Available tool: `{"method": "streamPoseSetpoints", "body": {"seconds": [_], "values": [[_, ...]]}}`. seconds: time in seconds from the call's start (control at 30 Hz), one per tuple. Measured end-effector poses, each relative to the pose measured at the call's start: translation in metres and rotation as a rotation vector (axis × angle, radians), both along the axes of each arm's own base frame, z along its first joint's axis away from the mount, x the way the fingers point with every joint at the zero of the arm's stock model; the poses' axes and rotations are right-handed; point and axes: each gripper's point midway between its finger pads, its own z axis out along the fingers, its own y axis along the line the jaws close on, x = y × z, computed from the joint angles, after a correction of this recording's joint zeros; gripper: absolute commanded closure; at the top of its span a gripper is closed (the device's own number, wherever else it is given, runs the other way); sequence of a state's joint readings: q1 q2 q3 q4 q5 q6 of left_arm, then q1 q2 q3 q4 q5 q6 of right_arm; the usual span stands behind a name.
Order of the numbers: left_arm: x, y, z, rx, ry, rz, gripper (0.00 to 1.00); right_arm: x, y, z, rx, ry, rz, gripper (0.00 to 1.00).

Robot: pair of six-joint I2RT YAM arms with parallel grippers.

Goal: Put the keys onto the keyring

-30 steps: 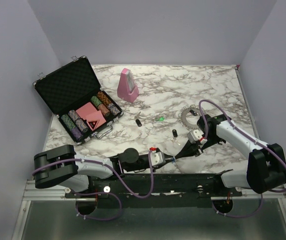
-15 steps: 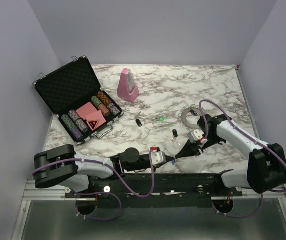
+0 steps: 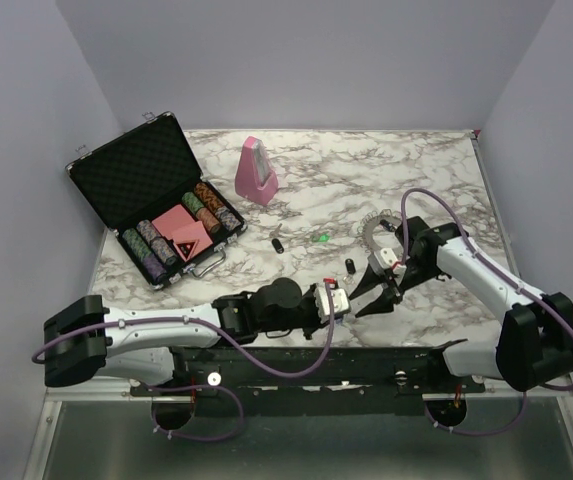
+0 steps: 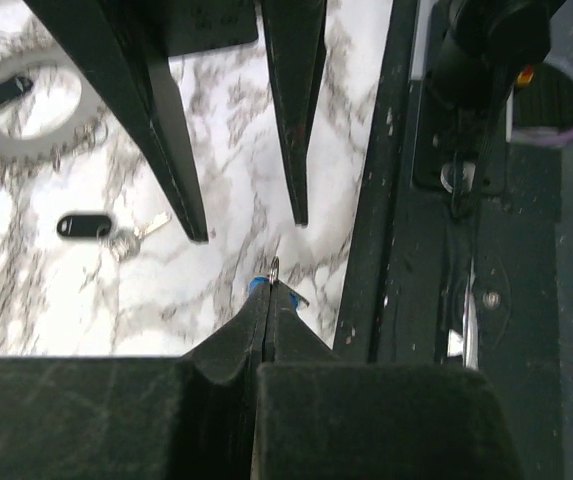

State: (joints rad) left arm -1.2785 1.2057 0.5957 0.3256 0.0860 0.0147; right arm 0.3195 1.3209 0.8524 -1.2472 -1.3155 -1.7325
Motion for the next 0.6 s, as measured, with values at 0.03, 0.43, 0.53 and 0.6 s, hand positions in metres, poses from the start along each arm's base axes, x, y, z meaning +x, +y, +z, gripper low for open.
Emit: {"method": "streamPoseSetpoints", "body": {"seconds": [0.03,0.43,0.53,0.6], "values": [[0.0008,0.0023,-0.0018,0.035,0.007,0.007,1.0,0.0006,-0.0003,0.0007,-0.006,0.002,-0.004,0.5],[0.007,0.0115,-0.003,0.304,0.047,0.037,1.0,0.0065,0.003,0.0052,-0.022,0.015,-0.031,0.55],[0.0075,0.0105,-0.0032,0.338,0.056,0.038,1.0,0.0063,0.0062,0.0049,-0.023,0.021,-0.025,0.58],[0.0078,0.0097,-0.0022,0.352,0.06,0.038,1.0,0.0053,0.0082,0.0046,-0.025,0.029,-0.022,0.6]]}}
